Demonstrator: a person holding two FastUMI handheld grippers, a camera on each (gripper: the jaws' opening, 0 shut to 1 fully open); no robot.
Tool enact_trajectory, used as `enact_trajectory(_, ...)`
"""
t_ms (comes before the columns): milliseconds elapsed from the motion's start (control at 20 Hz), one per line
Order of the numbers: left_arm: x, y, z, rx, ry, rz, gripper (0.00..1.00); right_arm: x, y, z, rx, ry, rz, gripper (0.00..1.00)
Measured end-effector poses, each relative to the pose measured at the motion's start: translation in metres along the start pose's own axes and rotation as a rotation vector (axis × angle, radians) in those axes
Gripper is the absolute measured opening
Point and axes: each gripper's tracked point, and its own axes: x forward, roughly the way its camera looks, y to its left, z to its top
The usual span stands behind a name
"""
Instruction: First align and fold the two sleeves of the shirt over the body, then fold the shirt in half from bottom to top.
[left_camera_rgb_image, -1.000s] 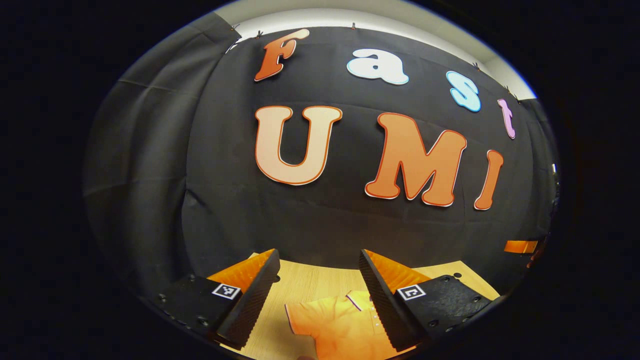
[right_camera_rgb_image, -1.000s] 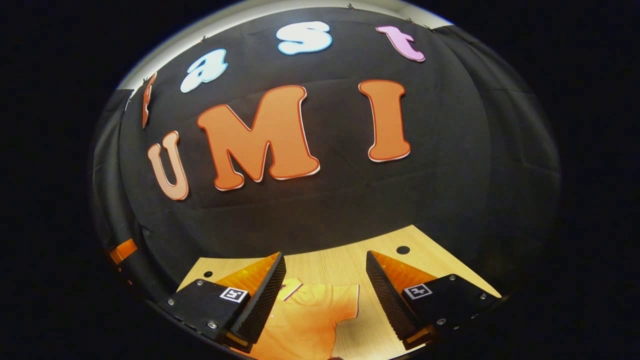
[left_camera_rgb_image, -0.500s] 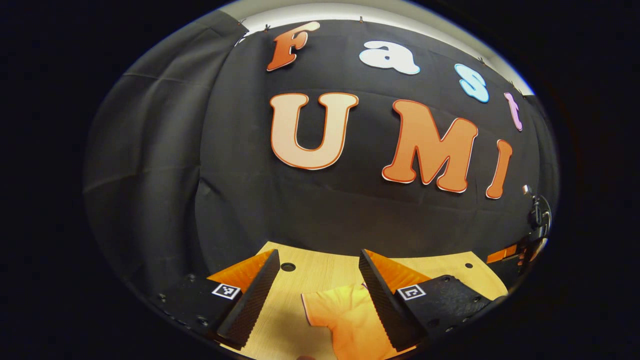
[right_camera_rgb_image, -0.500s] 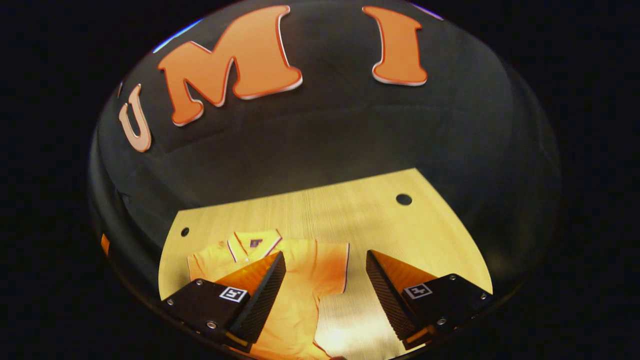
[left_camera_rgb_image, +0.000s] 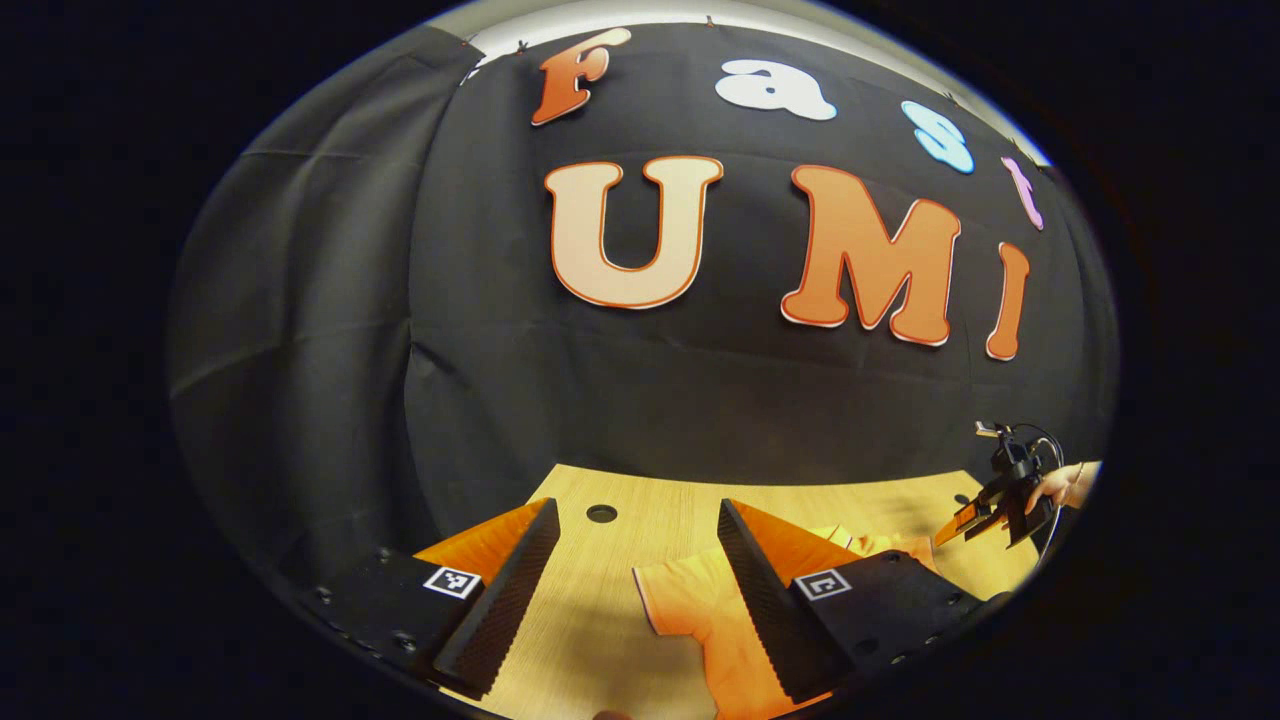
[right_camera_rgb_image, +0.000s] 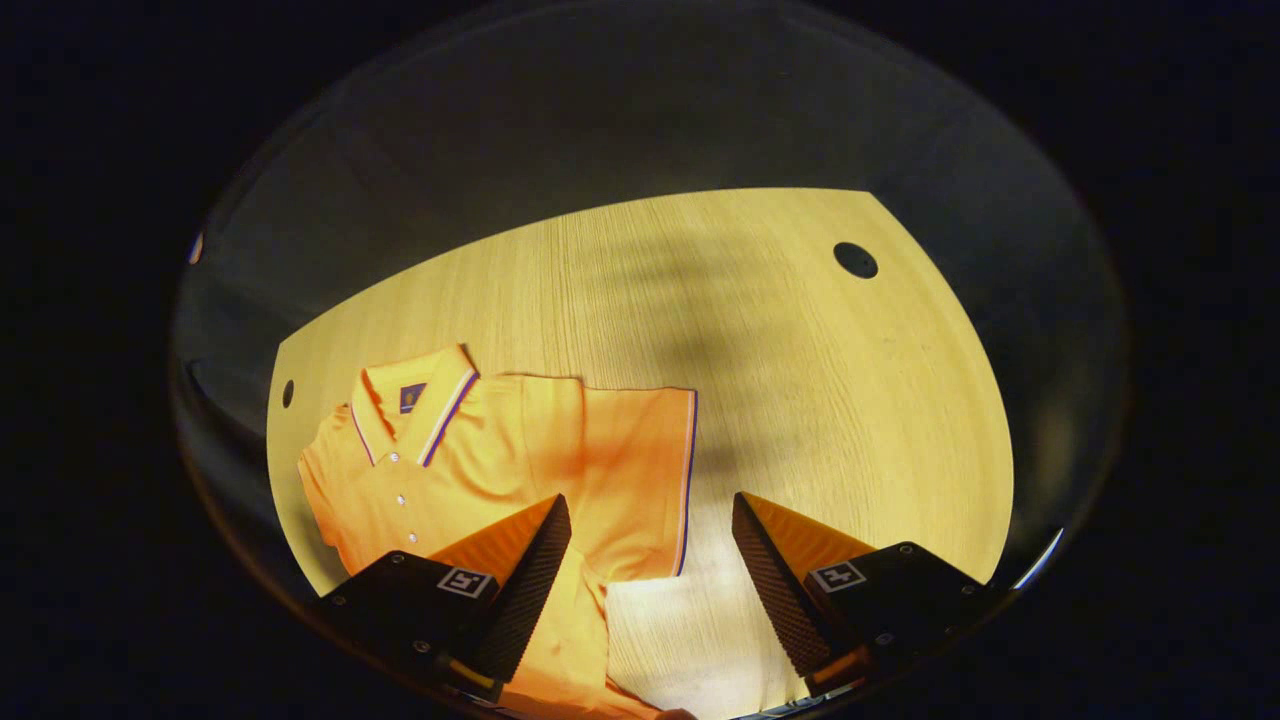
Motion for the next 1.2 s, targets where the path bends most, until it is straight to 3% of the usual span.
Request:
enact_trajectory(200, 0.009, -0.004, -0.013, -0.011, 0.033, -0.009, 0.98, 0.03, -0.02, -0.006, -0.007, 0.058, -0.068, 0.99)
enact_trajectory(600, 0.02, -0.007, -0.02, 0.0, 0.048, -0.008, 0.98, 0.05, -0.028, -0.015, -0.059, 0.107, -0.097, 0.99)
enact_trajectory(800, 0.022, -0.007, -0.023, -0.002, 0.063, -0.012, 0.98, 0.051, -0.014, -0.015, -0.007, 0.121, -0.054, 0.76)
enact_trajectory(850, 0.023, -0.006, -0.025, -0.016, 0.072, -0.013, 0.98, 0.051, -0.011, -0.015, 0.003, 0.125, -0.053, 0.62)
enact_trajectory(900, 0.022, -0.006, -0.029, -0.029, 0.08, -0.015, 0.98, 0.052, -0.007, -0.016, 0.007, 0.121, -0.053, 0.55)
enact_trajectory(950, 0.022, -0.005, -0.031, -0.037, 0.085, -0.016, 0.98, 0.052, -0.003, -0.016, 0.01, 0.121, -0.052, 0.38)
enact_trajectory(1000, 0.021, -0.005, -0.032, -0.038, 0.087, -0.016, 0.98, 0.052, -0.002, -0.016, 0.02, 0.121, -0.056, 0.3)
enact_trajectory(1050, 0.02, -0.002, -0.032, -0.036, 0.085, -0.015, 0.98, 0.05, -0.001, -0.015, 0.022, 0.115, -0.063, 0.08)
enact_trajectory(1200, 0.016, 0.006, -0.027, -0.011, 0.073, -0.008, 0.98, 0.049, -0.002, -0.016, 0.023, 0.107, -0.077, 0.08)
